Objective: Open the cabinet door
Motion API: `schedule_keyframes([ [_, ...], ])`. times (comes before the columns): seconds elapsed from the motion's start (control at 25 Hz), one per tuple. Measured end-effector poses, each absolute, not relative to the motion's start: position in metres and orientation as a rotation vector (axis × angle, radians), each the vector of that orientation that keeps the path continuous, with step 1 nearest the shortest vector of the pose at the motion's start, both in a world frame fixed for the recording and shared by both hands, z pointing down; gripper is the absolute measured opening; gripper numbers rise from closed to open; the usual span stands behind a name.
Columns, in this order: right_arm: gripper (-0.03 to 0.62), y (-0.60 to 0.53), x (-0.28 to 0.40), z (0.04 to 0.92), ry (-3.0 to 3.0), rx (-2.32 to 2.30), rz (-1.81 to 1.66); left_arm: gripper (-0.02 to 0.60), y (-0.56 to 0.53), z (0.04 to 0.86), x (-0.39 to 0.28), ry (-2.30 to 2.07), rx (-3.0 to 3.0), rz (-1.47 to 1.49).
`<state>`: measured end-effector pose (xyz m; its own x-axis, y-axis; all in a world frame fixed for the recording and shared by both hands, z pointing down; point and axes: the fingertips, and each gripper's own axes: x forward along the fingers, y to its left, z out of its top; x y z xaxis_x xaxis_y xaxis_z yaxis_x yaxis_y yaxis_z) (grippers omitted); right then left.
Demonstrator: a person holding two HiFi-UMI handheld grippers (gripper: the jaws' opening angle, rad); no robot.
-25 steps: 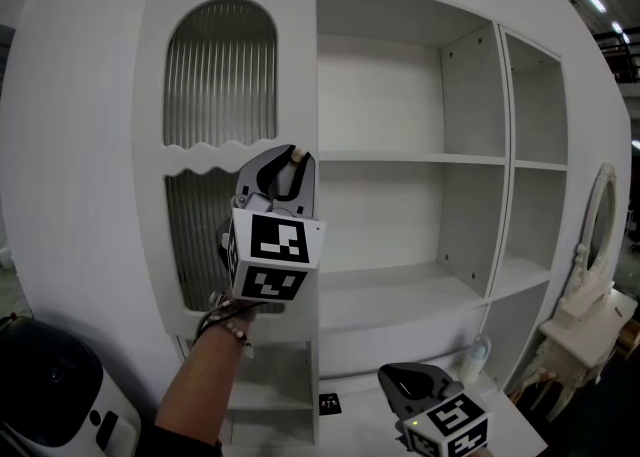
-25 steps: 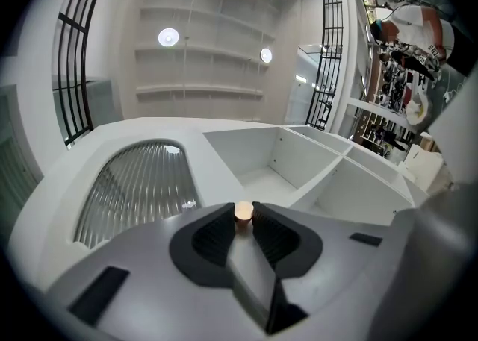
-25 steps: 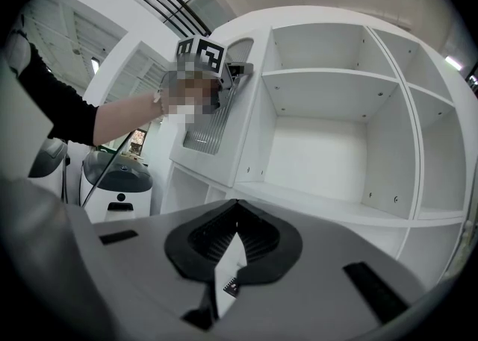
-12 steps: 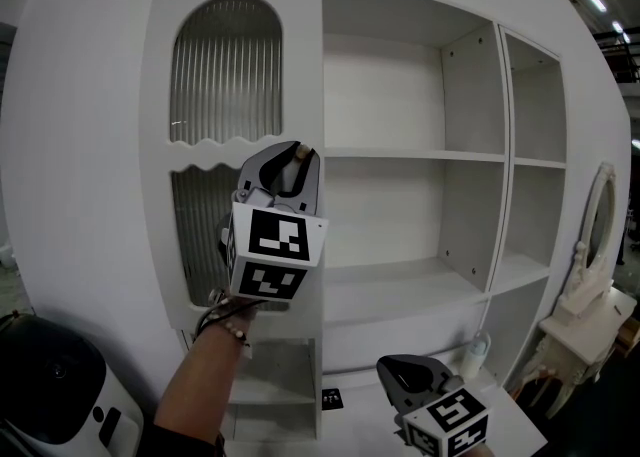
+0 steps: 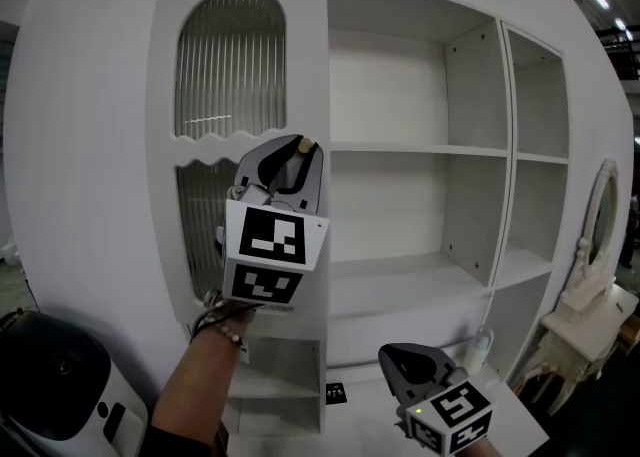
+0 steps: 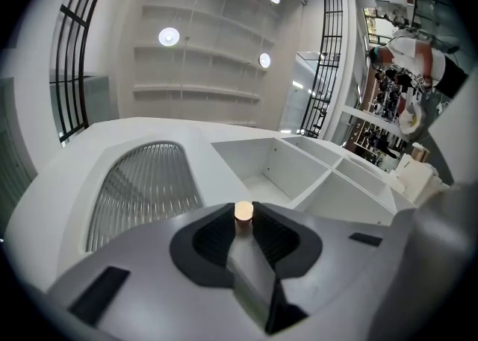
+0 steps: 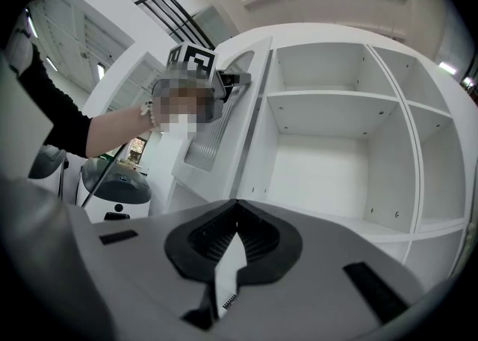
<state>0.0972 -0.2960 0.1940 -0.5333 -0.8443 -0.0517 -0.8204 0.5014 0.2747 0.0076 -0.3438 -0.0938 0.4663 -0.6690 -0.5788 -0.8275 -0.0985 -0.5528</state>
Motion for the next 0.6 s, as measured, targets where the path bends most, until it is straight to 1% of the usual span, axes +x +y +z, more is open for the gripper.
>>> schedule_keyframes([
  [0.44, 0.0, -0.293, 0.085, 0.189, -2.668, 1.433, -0.435, 0.072, -0.317, -0.094, 0.0, 1.238, -1.85, 0.237],
  [0.6, 0.0, -0.291, 0.08, 0.19, -2.68, 1.408, -0.395, 0.072, -0.308, -0.095, -0.002, 1.225, -1.858, 0.237],
])
